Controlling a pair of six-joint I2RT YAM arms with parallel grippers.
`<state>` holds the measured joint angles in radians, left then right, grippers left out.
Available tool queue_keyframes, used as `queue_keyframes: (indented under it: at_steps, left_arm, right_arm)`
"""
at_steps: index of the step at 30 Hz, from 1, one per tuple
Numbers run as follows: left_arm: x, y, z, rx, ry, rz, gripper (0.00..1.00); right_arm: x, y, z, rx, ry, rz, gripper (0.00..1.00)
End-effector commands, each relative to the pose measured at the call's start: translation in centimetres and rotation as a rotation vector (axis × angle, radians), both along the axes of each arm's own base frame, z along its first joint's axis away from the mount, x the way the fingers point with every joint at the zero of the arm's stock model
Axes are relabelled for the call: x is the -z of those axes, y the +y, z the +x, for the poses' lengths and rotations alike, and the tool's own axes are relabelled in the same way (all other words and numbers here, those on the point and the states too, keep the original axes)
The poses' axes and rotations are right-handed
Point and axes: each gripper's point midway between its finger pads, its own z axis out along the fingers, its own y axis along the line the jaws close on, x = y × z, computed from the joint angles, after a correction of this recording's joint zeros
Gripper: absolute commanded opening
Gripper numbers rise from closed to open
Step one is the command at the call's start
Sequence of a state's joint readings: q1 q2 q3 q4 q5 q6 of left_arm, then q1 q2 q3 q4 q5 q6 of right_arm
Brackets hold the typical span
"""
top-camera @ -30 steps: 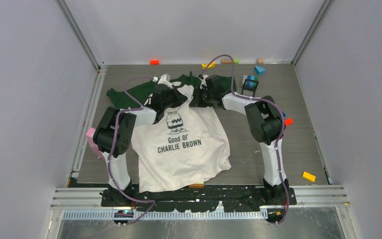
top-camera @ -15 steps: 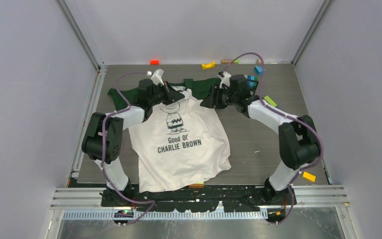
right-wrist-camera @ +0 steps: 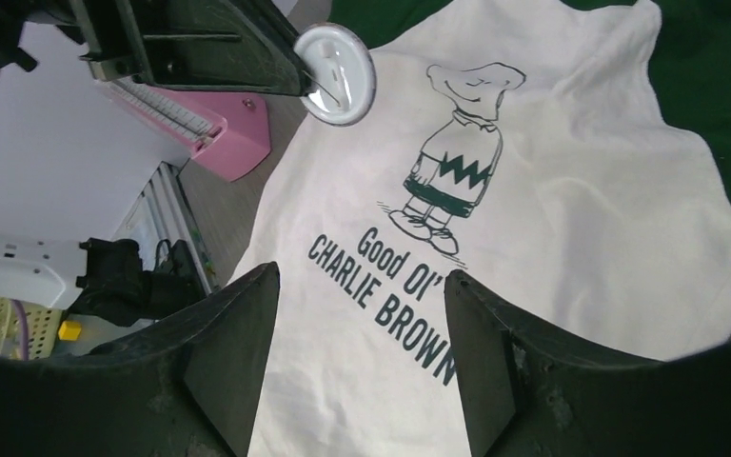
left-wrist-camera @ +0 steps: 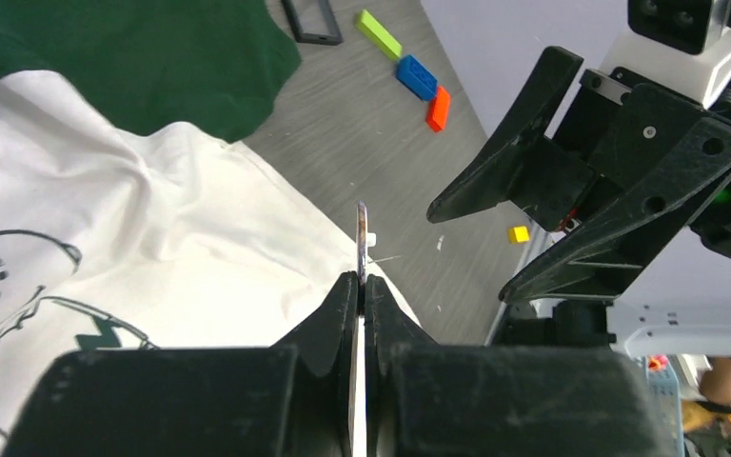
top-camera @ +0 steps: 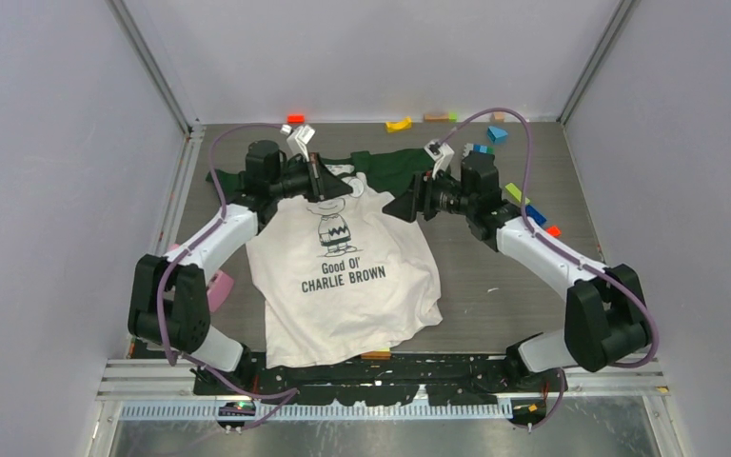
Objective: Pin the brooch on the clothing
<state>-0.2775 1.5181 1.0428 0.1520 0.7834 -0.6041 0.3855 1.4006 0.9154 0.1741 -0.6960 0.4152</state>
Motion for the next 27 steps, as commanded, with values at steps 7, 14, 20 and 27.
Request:
queue_keyframes:
  at_steps: [7,14,20,27]
  left_arm:
    - [3.5,3.3,4.2,-0.319,0.061,0.129,0.0]
    - [6.7,3.5,7.0,-0.455,0.09,0.249,0.0]
    - [9.9,3.3,8.2,-0.498,0.076,0.474,0.0]
    - [11.0,2.0,9.4,-0.521,0.011,0.63,0.0]
  right_arm:
    - [3.6,2.2,7.6,0.265,-0.029,-0.148,0.66]
    - [7.6,5.0,11.1,0.332,-0.006,-0.221,0.6]
    - [8.9,3.6,12.8,0.455,-0.005,-0.282,0.57]
    - [8.7,0.0,12.2,0.59,-0.033,-0.355,0.57]
